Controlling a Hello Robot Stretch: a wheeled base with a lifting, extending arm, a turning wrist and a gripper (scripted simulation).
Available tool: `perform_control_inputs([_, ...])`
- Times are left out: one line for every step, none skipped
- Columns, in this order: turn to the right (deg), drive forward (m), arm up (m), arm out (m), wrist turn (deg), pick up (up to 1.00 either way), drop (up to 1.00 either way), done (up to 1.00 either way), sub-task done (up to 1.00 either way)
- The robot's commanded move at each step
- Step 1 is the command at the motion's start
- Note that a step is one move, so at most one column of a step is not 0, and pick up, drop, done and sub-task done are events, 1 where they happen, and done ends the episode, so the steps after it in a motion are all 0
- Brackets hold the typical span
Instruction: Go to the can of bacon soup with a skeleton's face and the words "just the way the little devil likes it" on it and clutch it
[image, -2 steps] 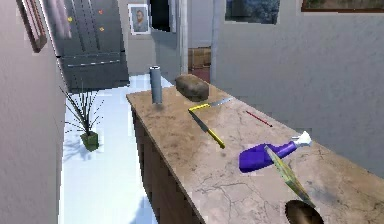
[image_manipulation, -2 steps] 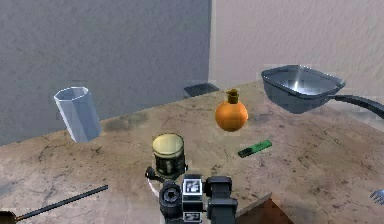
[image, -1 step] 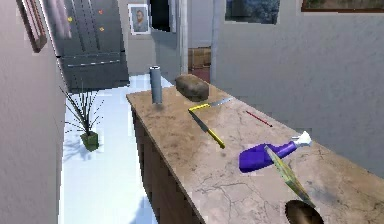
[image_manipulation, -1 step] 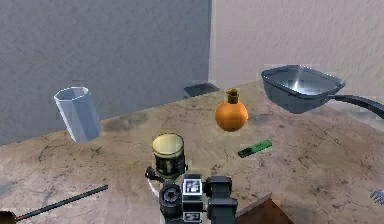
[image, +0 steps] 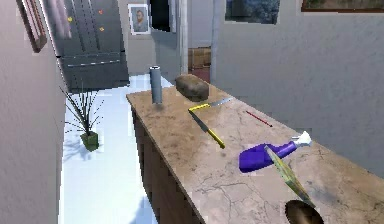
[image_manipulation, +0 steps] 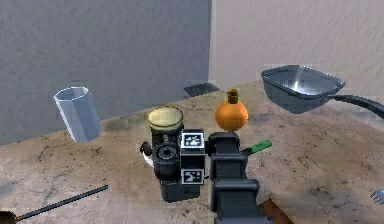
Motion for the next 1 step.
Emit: perform_control_inputs([0.0, 0.00, 0.00, 0.00, 0.0, 0.00, 0.00, 1.00, 0.00])
